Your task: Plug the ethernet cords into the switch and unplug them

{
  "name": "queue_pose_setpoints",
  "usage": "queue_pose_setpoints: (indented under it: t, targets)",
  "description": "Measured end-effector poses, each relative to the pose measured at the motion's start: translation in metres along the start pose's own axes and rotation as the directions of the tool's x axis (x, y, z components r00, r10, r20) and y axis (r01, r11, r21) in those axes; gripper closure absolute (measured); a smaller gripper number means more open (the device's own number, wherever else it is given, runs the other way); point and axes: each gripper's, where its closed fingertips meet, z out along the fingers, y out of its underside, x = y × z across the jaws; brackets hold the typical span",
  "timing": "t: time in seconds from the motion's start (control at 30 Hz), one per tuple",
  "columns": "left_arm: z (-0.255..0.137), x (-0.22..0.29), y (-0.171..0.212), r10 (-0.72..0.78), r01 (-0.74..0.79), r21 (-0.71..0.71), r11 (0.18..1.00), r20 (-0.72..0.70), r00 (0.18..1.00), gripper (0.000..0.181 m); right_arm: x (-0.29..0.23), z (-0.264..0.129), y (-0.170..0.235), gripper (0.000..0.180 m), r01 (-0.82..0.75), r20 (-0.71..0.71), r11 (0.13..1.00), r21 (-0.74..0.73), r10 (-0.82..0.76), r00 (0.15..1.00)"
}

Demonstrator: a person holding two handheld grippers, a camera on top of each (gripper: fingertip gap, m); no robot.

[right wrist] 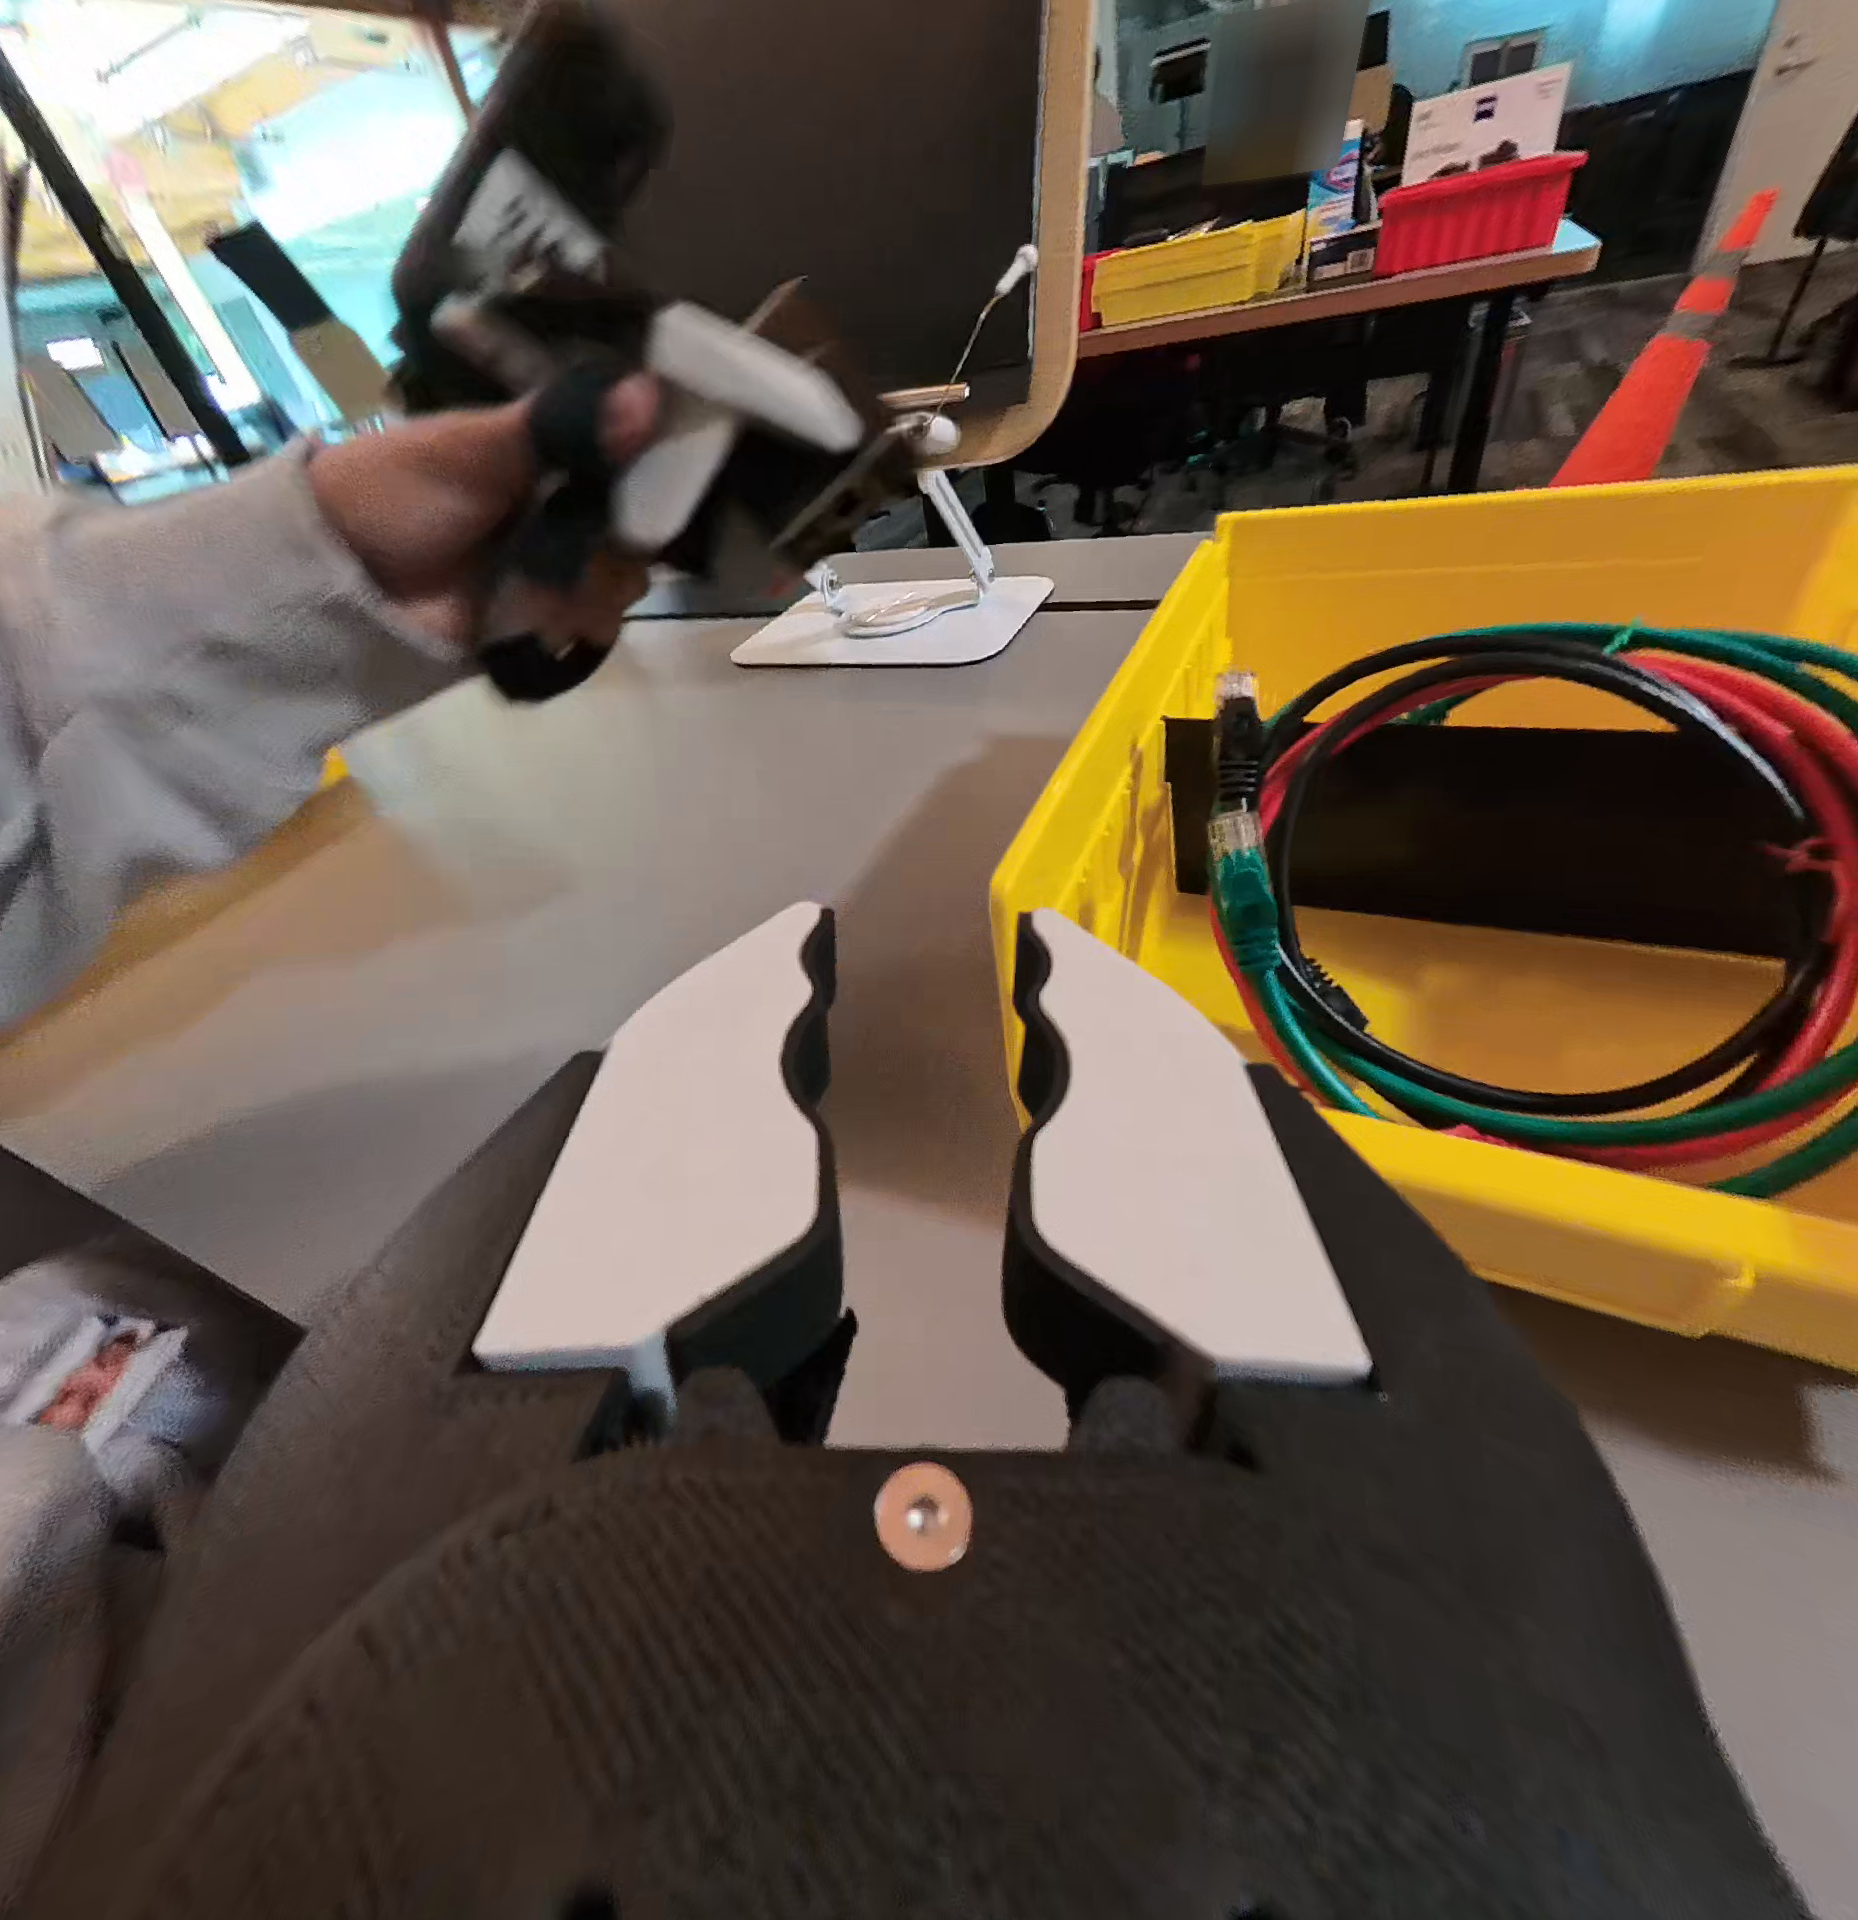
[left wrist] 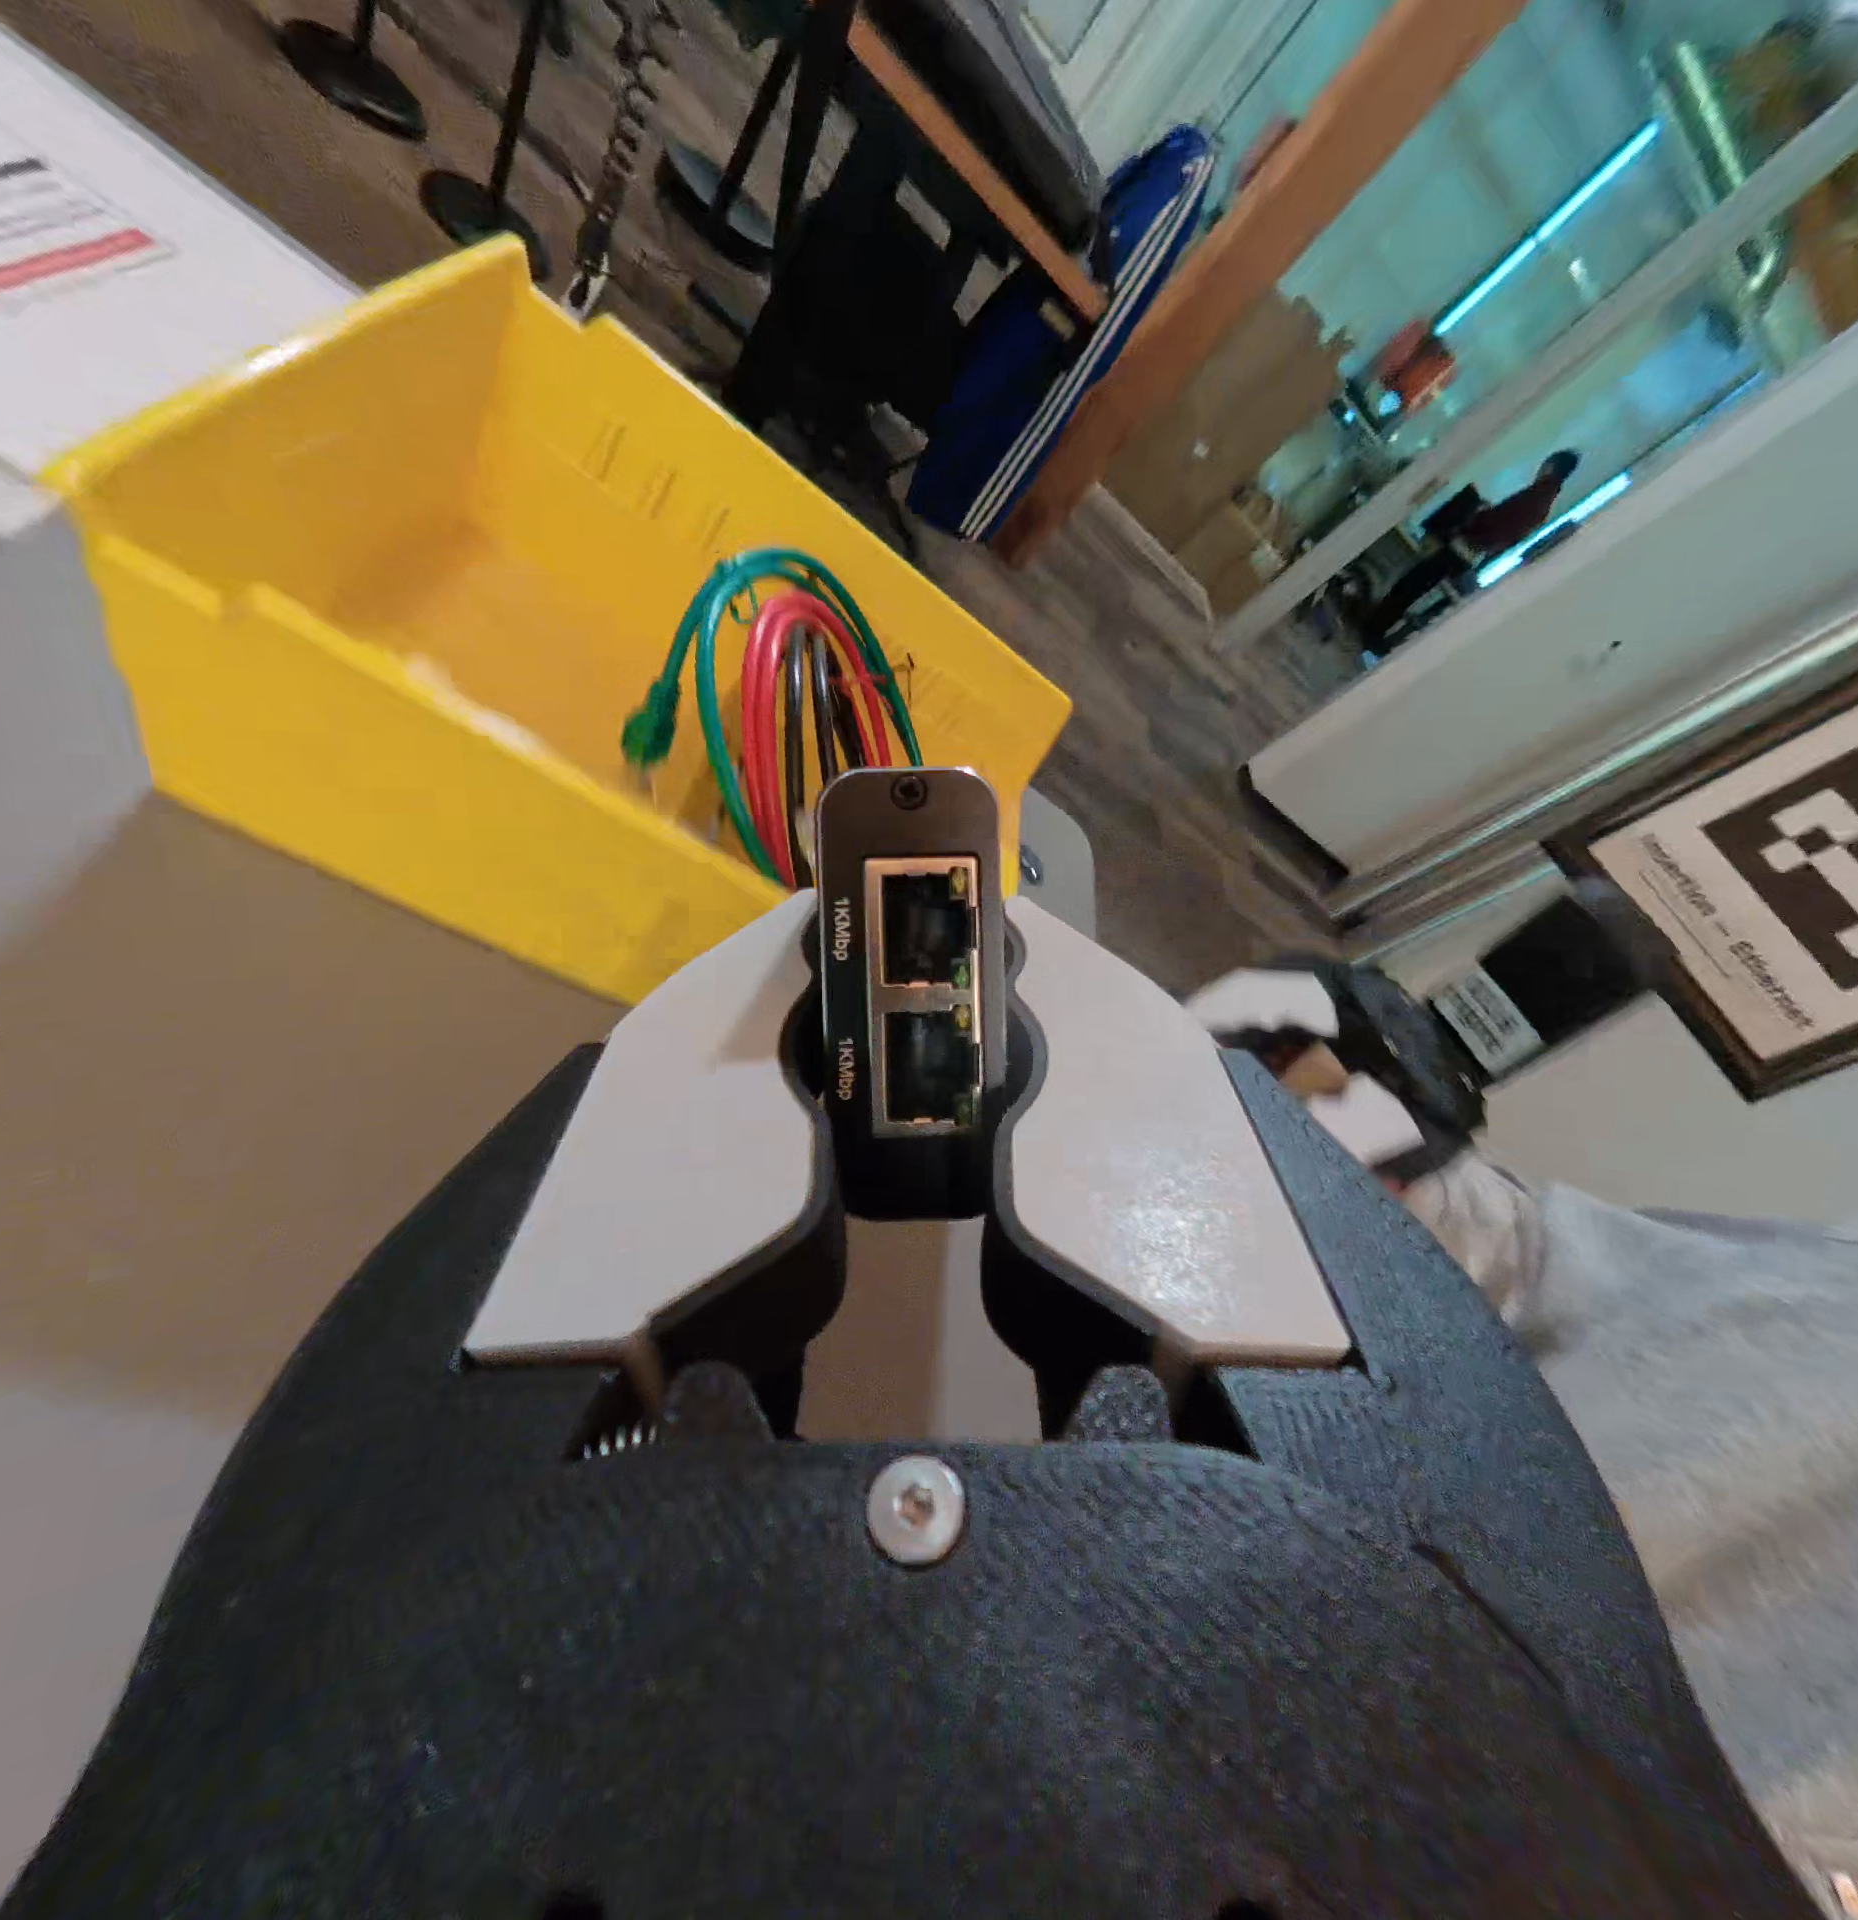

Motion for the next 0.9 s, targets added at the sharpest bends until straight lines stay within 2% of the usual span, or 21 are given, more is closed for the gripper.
queue_pose_setpoints:
  t: [0.1,0.2,0.37,0.53,0.73,0.9]
  targets:
    - [0.040,-0.019,-0.031,0.016,-0.014,-0.033,0.999,0.060,0.998,0.155,-0.002,-0.002,-0.001,0.147,0.086,-0.005,0.996,-0.012,-0.086,0.996]
    - [0.064,-0.038,-0.047,0.085,-0.072,-0.086,0.994,0.159,0.984,0.155,-0.006,-0.007,-0.002,0.147,0.121,-0.002,0.993,-0.010,-0.121,0.993]
    - [0.090,-0.074,-0.033,0.295,-0.179,-0.340,0.923,0.326,0.898,0.155,-0.007,-0.018,-0.002,0.148,0.099,-0.001,0.995,-0.005,-0.099,0.995]
    - [0.108,-0.085,-0.020,0.366,-0.195,-0.431,0.881,0.360,0.858,0.154,-0.006,-0.034,-0.005,0.148,0.102,-0.040,0.995,0.014,-0.101,0.994]
    - [0.107,-0.071,-0.032,0.295,-0.194,-0.299,0.934,0.343,0.892,0.145,-0.004,-0.043,-0.001,0.148,0.129,-0.078,0.992,-0.007,-0.129,0.989]
    - [0.074,-0.049,-0.024,0.265,-0.218,-0.183,0.959,0.291,0.919,0.143,-0.001,-0.047,0.002,0.148,0.128,-0.090,0.992,-0.017,-0.129,0.987]
